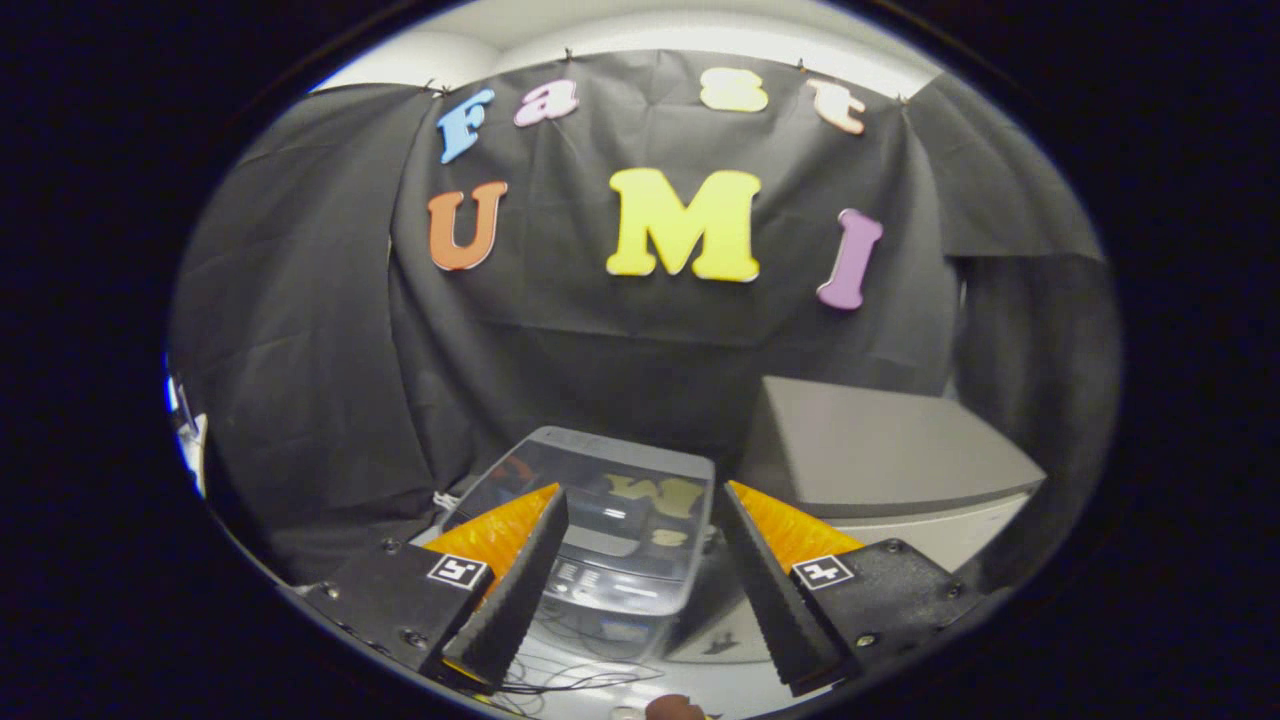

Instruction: Put the clothes into the washing machine and then close the washing machine lid.

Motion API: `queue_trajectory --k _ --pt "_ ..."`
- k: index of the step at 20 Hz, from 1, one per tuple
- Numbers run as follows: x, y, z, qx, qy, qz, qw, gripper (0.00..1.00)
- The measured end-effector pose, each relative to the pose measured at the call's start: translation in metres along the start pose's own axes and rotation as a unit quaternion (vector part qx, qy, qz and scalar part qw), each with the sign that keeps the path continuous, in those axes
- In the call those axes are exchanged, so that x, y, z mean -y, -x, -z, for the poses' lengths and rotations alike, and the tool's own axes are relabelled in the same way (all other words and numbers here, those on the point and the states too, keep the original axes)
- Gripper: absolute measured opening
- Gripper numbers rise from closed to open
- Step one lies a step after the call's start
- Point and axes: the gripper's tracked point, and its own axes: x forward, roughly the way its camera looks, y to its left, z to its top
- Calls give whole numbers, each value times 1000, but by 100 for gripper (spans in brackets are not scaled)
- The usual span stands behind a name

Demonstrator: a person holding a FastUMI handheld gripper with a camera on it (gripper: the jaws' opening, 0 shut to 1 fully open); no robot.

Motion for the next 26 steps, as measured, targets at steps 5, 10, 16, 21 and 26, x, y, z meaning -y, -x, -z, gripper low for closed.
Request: queue_trajectory --k 5,10,16,21,26 --pt "96 124 -2 36 -27 79 996 96" --pt "149 201 10 49 -37 119 991 96" --pt "181 242 46 42 -45 103 993 96" --pt "192 262 65 44 -55 81 994 97" --pt "196 269 69 52 -59 60 995 97"
